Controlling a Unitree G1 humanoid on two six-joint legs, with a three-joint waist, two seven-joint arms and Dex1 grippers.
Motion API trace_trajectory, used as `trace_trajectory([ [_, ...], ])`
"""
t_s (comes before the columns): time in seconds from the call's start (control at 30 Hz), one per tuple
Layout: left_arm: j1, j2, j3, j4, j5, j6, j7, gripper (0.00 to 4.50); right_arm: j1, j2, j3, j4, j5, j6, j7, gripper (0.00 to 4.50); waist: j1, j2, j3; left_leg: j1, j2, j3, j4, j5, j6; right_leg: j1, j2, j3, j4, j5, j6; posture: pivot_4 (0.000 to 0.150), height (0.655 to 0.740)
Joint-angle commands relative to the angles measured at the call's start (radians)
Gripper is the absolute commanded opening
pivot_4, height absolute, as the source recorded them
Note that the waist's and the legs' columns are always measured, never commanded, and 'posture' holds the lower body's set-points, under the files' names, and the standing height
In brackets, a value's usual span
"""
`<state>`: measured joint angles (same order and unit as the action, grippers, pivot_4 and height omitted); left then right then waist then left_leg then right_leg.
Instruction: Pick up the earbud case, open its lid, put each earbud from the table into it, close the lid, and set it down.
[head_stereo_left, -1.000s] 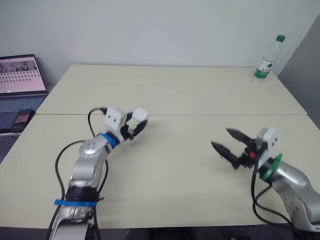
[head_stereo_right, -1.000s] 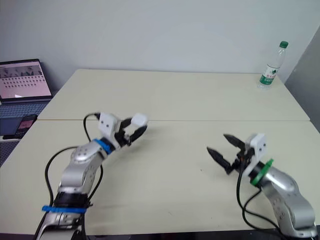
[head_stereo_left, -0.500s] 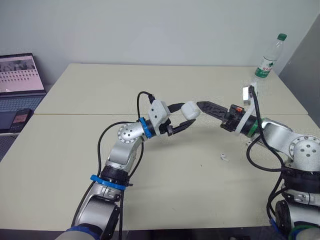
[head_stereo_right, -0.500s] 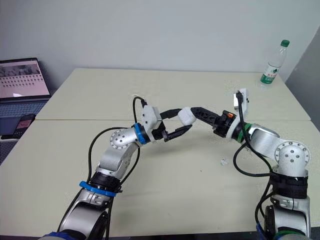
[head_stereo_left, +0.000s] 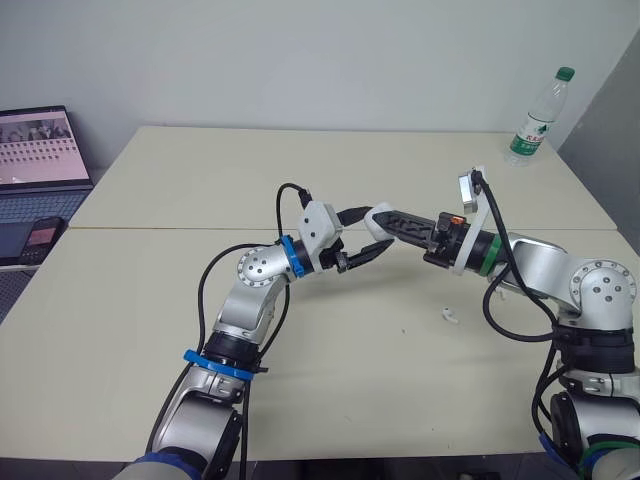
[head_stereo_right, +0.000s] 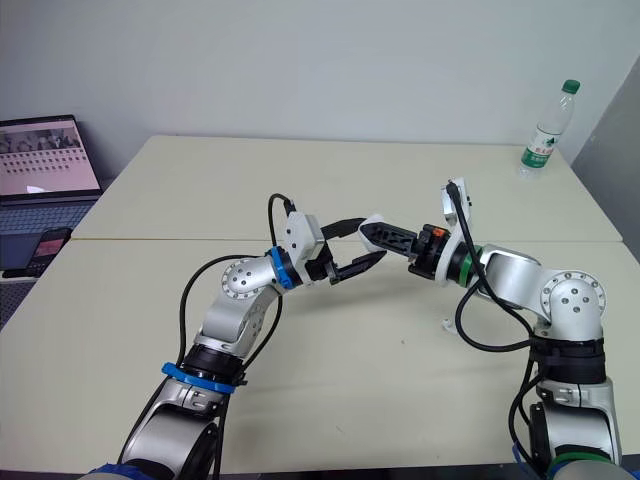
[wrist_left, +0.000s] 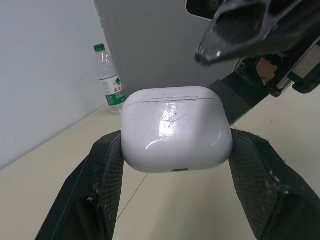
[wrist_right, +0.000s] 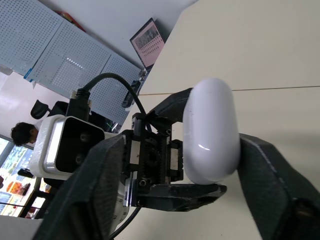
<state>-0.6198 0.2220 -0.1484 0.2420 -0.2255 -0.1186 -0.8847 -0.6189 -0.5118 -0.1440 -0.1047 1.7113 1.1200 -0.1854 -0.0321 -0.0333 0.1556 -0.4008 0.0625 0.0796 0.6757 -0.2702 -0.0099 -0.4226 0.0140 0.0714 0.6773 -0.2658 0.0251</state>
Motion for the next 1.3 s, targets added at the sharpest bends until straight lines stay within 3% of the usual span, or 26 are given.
trace_trajectory([
  [0.03,-0.014,-0.003,0.002,-0.021,0.000,-0.005,0.003,2.74,-0.018,-0.010,-0.006,-0.025,0.035,-0.014,0.013,1.86,0.000,0.000,0.000,0.000,0.000,0.000,0.000,0.000,0.000,0.000,0.000,0.000,0.000,0.000,0.000,0.150,0.7362],
  [0.13,-0.016,-0.005,0.002,-0.019,-0.004,0.000,0.003,2.74,-0.018,-0.013,-0.004,-0.024,0.036,-0.017,0.012,0.88,0.000,0.000,0.000,0.000,0.000,0.000,0.000,0.000,0.000,0.000,0.000,0.000,0.000,0.000,0.000,0.150,0.7362],
  [0.23,-0.015,-0.003,0.003,-0.026,-0.022,0.040,-0.003,2.74,-0.017,-0.016,-0.003,-0.024,0.036,-0.017,0.014,0.75,0.000,0.000,0.000,0.000,0.000,0.000,0.000,0.000,0.000,0.000,0.000,0.000,0.000,0.000,0.000,0.150,0.7362],
  [0.4,0.001,0.010,0.001,-0.058,-0.023,0.058,-0.009,4.34,-0.011,-0.046,-0.009,-0.015,0.002,-0.004,0.060,0.75,0.000,0.000,0.000,0.000,0.000,0.000,0.000,0.000,0.000,0.000,0.000,0.000,0.000,0.000,0.000,0.150,0.7362],
  [0.43,0.007,0.017,0.003,-0.069,-0.038,0.072,-0.026,4.46,-0.009,-0.060,-0.015,-0.008,-0.012,0.002,0.085,0.75,0.000,0.000,0.000,0.000,0.000,0.000,0.000,0.000,0.000,0.000,0.000,0.000,0.000,0.000,0.000,0.150,0.7362],
  [0.6,0.030,0.106,0.026,-0.156,-0.198,0.320,-0.164,4.46,0.021,-0.205,0.001,-0.031,-0.208,0.026,0.428,0.75,0.000,0.000,0.000,-0.001,0.000,0.000,-0.001,0.000,0.000,0.000,0.000,-0.001,-0.002,0.000,0.001,0.150,0.7362],
  [0.73,0.034,0.226,0.026,-0.255,-0.377,0.623,-0.297,4.46,0.069,-0.357,0.115,-0.108,-0.459,-0.057,0.850,0.75,-0.001,0.001,0.001,0.000,0.000,-0.001,-0.002,0.000,0.000,-0.001,0.001,-0.002,-0.003,-0.003,0.004,0.150,0.7362],
  [0.87,0.024,0.283,0.020,-0.298,-0.462,0.783,-0.354,4.46,0.072,-0.434,0.224,-0.141,-0.650,-0.158,1.122,0.75,-0.002,0.003,0.002,0.000,0.001,-0.001,-0.002,0.000,0.000,-0.002,0.001,-0.004,-0.002,-0.003,0.005,0.150,0.7362],
  [1.03,0.019,0.293,0.008,-0.325,-0.498,0.882,-0.370,4.46,0.032,-0.421,0.290,-0.163,-0.769,-0.195,1.245,0.75,-0.001,0.002,0.004,0.000,0.000,0.000,-0.001,0.000,0.000,-0.002,0.001,-0.003,-0.002,-0.003,0.005,0.150,0.7362],
  [1.3,0.009,0.290,-0.033,-0.318,-0.459,0.894,-0.381,4.46,-0.015,-0.354,0.300,-0.195,-0.829,-0.171,1.265,0.75,0.000,0.002,0.008,0.000,0.000,0.000,0.000,0.000,0.000,-0.002,0.001,-0.003,-0.002,-0.003,0.004,0.150,0.7362],
])
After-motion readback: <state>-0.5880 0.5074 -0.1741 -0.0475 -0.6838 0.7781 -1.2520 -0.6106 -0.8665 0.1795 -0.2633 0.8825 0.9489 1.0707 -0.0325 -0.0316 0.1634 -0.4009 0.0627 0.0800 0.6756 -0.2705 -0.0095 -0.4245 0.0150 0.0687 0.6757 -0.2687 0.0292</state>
